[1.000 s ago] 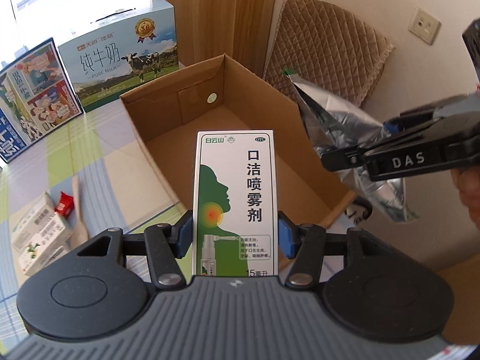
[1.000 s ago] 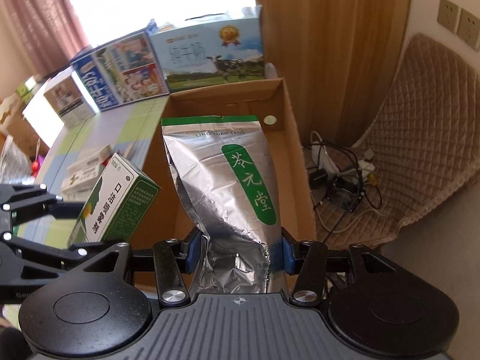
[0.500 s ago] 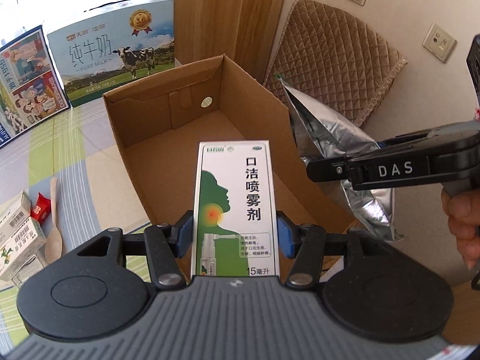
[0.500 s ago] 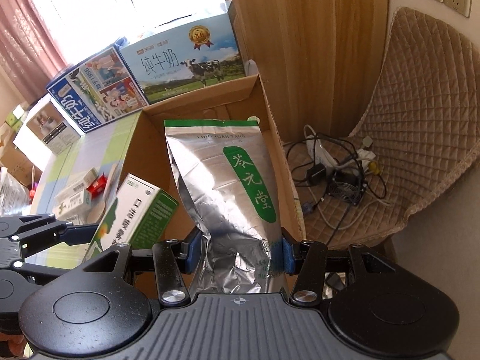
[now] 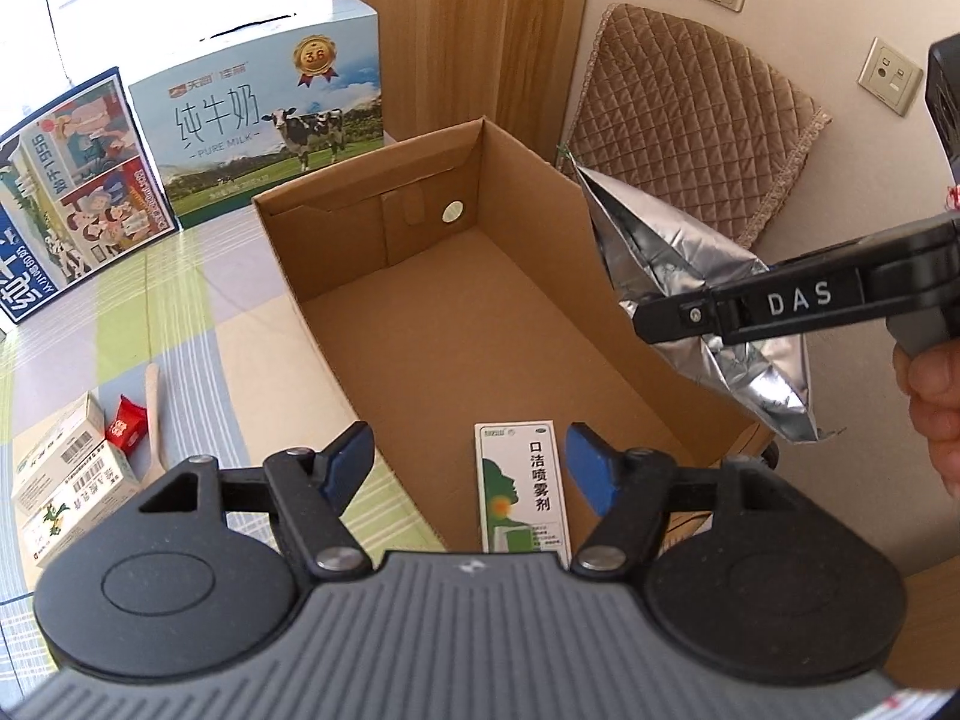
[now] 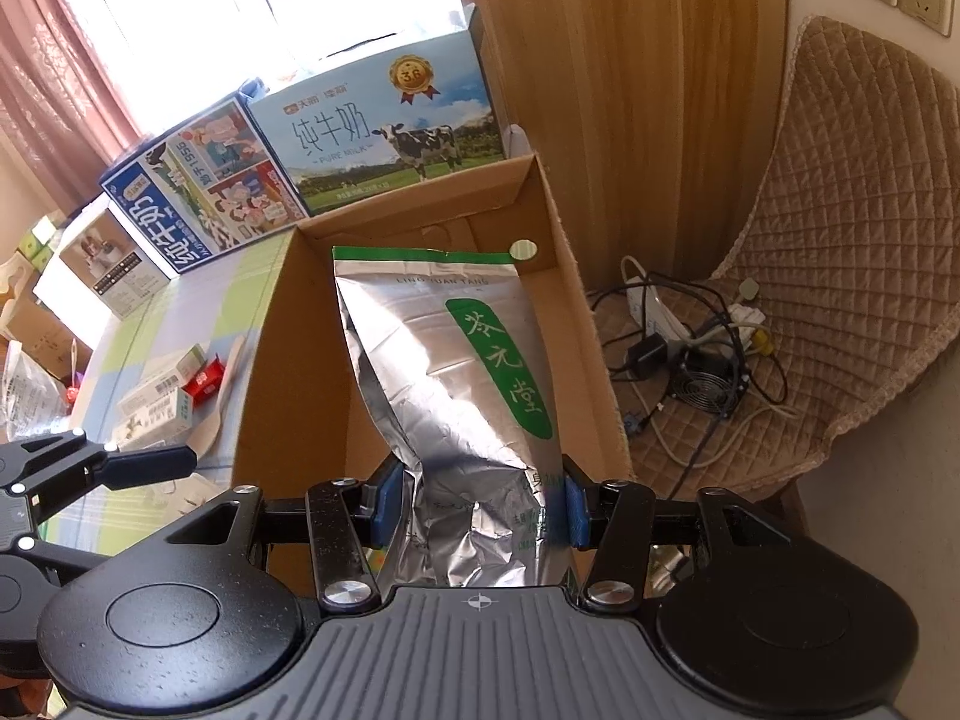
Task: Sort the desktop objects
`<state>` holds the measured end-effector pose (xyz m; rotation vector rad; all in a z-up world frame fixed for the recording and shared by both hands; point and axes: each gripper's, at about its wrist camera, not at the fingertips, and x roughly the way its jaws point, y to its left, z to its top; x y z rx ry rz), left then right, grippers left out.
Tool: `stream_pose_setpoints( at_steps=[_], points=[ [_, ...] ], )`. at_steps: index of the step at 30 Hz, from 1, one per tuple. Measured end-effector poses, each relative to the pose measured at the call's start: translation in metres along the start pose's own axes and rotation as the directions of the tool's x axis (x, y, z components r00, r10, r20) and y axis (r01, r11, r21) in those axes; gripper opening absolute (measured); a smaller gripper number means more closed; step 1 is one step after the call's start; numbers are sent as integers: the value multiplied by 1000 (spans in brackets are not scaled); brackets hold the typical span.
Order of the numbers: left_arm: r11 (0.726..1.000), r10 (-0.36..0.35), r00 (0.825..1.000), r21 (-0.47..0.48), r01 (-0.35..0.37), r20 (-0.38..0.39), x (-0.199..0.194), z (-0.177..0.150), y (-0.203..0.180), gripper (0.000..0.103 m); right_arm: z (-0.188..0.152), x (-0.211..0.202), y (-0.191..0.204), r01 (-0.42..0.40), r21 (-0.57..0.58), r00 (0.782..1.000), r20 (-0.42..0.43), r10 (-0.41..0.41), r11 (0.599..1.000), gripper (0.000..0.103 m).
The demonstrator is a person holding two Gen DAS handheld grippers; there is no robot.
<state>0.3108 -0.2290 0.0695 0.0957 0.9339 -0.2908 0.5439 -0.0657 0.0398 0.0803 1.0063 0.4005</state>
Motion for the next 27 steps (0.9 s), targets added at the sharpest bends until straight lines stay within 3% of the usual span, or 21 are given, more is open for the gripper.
stream_pose_setpoints(
  at_steps=[3, 4, 5, 6, 14, 27],
  points=[
    [1000, 3, 1000, -2, -3, 3, -3, -2, 4, 66, 1, 0, 2, -30, 2, 999, 19, 30, 1000, 49],
    [1000, 5, 1000, -3, -5, 3, -3, -3, 5, 67, 1, 0, 1, -50, 6, 998, 33, 49, 999, 59],
    [1000, 8, 1000, -2, -8, 4, -4, -3, 5, 67, 1, -1, 1, -58, 11, 997, 47, 58, 998, 75],
    [1000, 10, 1000, -1, -10, 4, -5, -4, 6, 68, 1, -3, 1, -50, 16, 997, 64, 49, 999, 80],
    [1000, 15, 1000, -15, -15, 2, -11, -12, 15, 71, -2, -7, 13, -7, -38, 998, 66, 10, 999, 80],
    [999, 35, 999, -39, -35, -7, -37, -40, 29, 74, -35, -14, 29, 36, -76, 999, 23, -35, 996, 81]
  ],
)
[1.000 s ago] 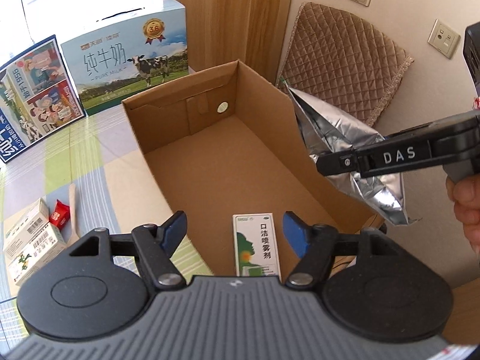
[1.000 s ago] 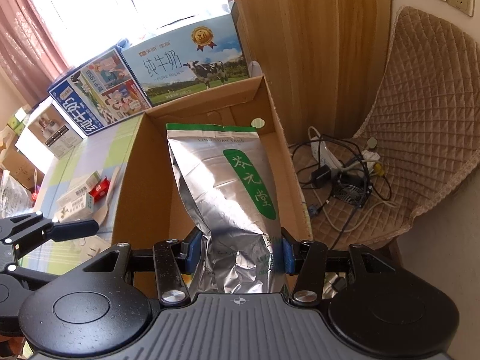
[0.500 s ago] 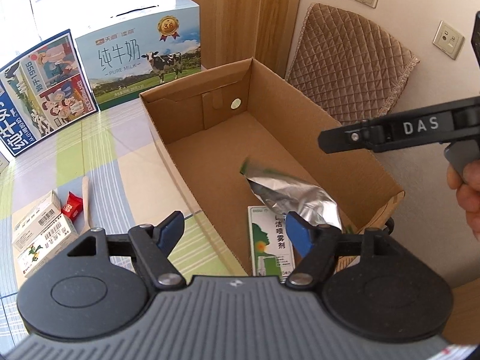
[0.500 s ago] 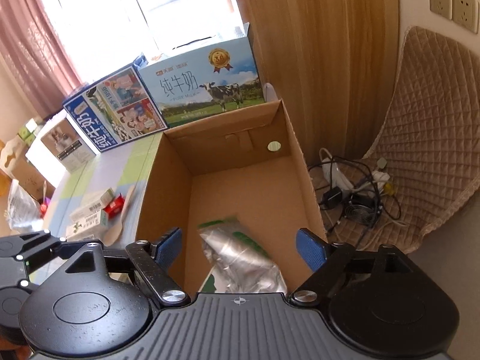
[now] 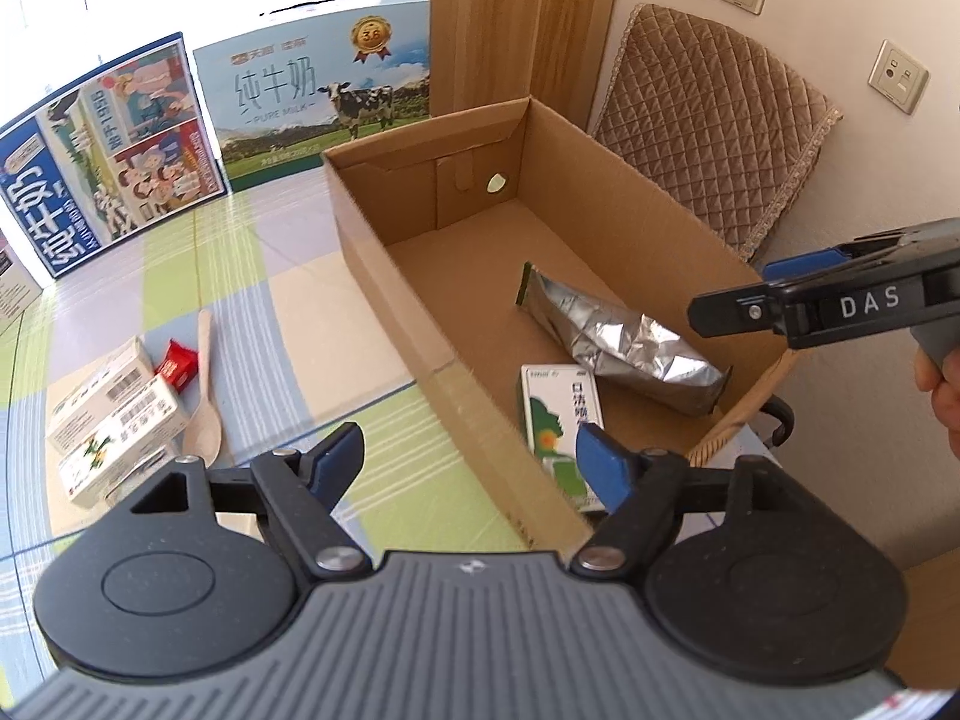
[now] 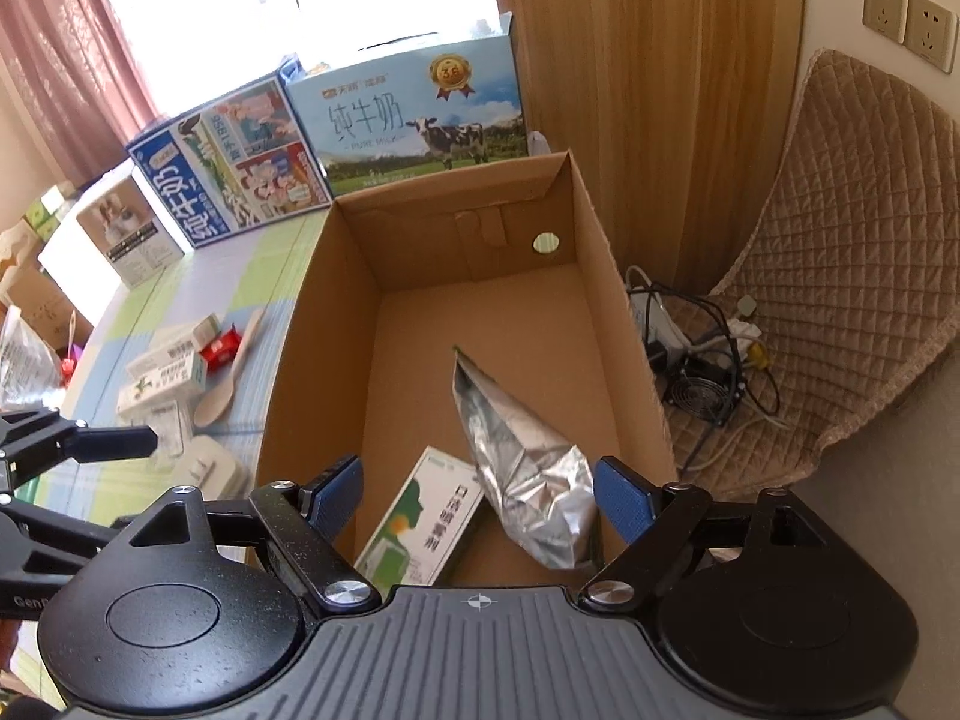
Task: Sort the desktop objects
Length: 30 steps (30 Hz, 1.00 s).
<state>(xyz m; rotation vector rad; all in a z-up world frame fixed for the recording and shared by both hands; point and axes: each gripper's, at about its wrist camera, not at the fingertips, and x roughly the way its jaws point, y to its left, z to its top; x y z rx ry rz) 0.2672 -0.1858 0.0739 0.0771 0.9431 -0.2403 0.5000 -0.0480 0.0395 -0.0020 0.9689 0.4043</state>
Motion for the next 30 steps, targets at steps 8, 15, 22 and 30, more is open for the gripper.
stream_pose_setpoints(
  at_steps=[8, 15, 22, 30],
  points=[
    [999, 23, 1000, -32, -23, -7, -22, -27, 21, 76, -11, -17, 19, 13, -26, 1000, 8, -12, 1000, 83],
    [996, 72, 997, -43, -73, -17, -47, -58, 53, 82, -18, -36, 41, -11, -41, 1000, 28, 12, 999, 84],
    [988, 135, 990, -66, -137, -38, -76, -92, 95, 91, -26, -44, 79, -42, -120, 999, 26, 46, 992, 89],
    [984, 164, 984, -58, -168, -70, -102, -129, 127, 94, -47, -38, 129, -96, -247, 995, -14, 96, 964, 96]
  ],
)
